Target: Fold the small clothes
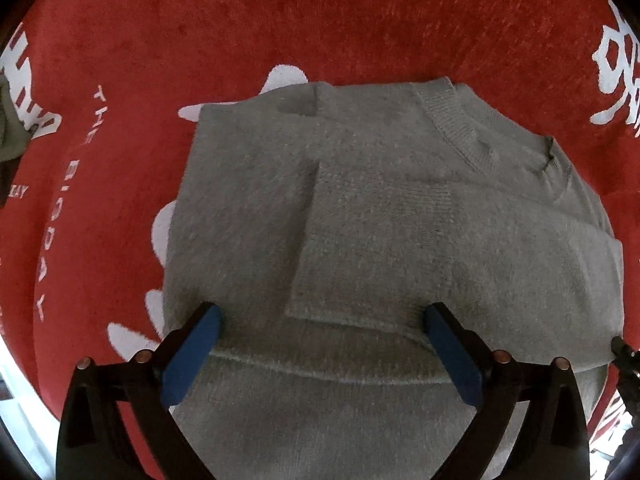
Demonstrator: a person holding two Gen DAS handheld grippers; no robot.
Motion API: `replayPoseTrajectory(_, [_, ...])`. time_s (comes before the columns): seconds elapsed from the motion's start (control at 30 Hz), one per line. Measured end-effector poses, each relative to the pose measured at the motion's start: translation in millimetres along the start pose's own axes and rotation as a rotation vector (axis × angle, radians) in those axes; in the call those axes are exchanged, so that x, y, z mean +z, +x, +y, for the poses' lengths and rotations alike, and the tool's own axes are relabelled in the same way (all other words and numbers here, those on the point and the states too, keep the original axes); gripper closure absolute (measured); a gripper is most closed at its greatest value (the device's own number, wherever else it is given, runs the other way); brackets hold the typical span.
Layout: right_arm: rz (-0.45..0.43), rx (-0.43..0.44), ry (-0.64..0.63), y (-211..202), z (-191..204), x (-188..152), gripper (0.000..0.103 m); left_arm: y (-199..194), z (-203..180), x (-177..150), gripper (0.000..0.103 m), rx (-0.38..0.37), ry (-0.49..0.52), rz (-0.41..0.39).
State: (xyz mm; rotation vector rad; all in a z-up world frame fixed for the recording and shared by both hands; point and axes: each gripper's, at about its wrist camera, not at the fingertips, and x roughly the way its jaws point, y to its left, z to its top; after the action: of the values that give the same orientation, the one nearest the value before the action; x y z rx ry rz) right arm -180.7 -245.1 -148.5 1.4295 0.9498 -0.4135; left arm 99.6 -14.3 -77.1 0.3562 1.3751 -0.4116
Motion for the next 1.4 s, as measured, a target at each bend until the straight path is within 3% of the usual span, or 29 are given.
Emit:
replayPoseTrajectory(0.07, [0.018,0.004,0.0,-4,1,-2,0.084,-8,0,-3,0.001,0.011,0.013,0.002])
replayPoseTrajectory(0.13, [0.023,-0.003,-0.019,-9,12,4,0.062,-20,0,-10,0.001,0.018,0.037,0.001])
replayPoseTrajectory(0.2, [0.03,-0.038,-0.059,-23,13,1,0.049,-26,-1,-18,0.001,0.019,0.051,0.012])
replayPoseTrajectory(0.33, [0.058,-0.122,-0.154,-35,22,-19,0.049,-30,-8,-41,0.001,0.018,0.092,0.092])
replayPoseTrajectory(0.5, [0.1,-0.142,-0.17,-42,15,-32,0.049,-29,-23,-64,0.001,0.009,0.112,0.146])
replayPoseTrajectory(0.97, [0.211,-0.191,-0.346,-33,36,-53,0.049,-56,-51,-80,0.001,0.04,0.096,0.123])
replayPoseTrajectory(1.07, [0.224,-0.19,-0.35,-33,36,-52,0.049,-60,-41,-52,0.001,0.026,0.079,0.058])
replayPoseTrajectory(1.2, [0.22,-0.185,-0.364,-38,34,-50,0.048,-48,-11,-10,0.003,-0.113,0.007,0.025])
replayPoseTrajectory(1.27, [0.222,-0.17,-0.353,-38,33,-49,0.048,-31,1,7,0.025,-0.175,-0.006,0.045])
replayPoseTrajectory(1.4, [0.229,-0.152,-0.353,-31,38,-51,0.048,-6,11,15,0.032,-0.22,0.03,0.087])
